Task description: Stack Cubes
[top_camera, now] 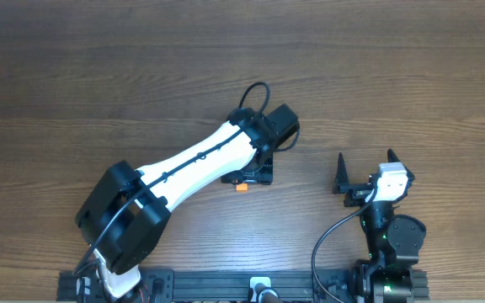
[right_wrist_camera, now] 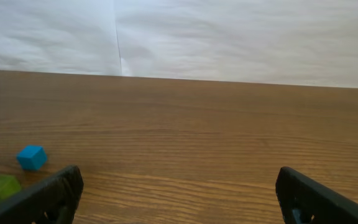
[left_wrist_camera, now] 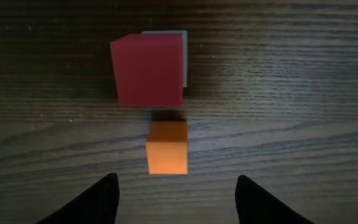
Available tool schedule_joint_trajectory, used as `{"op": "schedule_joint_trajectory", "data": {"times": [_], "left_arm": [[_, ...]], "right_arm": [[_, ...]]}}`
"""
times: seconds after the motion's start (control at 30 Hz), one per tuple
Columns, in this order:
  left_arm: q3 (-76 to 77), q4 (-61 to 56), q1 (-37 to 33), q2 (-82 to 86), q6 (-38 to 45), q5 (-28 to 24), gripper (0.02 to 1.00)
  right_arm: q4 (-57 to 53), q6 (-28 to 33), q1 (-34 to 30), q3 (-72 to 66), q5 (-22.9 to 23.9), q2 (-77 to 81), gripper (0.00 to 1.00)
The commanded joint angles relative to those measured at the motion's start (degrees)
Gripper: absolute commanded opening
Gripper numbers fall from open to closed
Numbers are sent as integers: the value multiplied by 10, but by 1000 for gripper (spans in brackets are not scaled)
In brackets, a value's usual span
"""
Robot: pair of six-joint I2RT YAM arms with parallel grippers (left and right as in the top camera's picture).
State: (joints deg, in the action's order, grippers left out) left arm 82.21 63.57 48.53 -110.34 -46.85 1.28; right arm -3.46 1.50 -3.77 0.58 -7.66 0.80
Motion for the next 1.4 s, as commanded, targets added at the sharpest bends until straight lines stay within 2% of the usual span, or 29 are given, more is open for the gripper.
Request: {"op": "schedule_joint_trajectory", "data": {"times": [0.03, 0.17, 0.73, 0.9, 1.2, 1.4], "left_arm": [[-38, -19, 5, 12, -34, -8, 599], [-70, -59, 5, 12, -36, -16, 601], [-92, -96, 2, 2, -35, -16, 560], [-92, -96, -1, -12, -36, -17, 487], [-93, -93, -5, -20, -36, -16, 424], [-100, -98, -8, -20, -36, -16, 308]], "right_arm": [[-2, -1, -3, -3, -9, -5, 993], [-2, -1, -3, -3, -9, -5, 991], [-2, -1, -3, -3, -9, -5, 993], [-2, -1, -3, -3, -9, -5, 991], [-2, -1, -3, -3, -9, -5, 991], [-2, -1, -3, -3, -9, -5, 991]]}}
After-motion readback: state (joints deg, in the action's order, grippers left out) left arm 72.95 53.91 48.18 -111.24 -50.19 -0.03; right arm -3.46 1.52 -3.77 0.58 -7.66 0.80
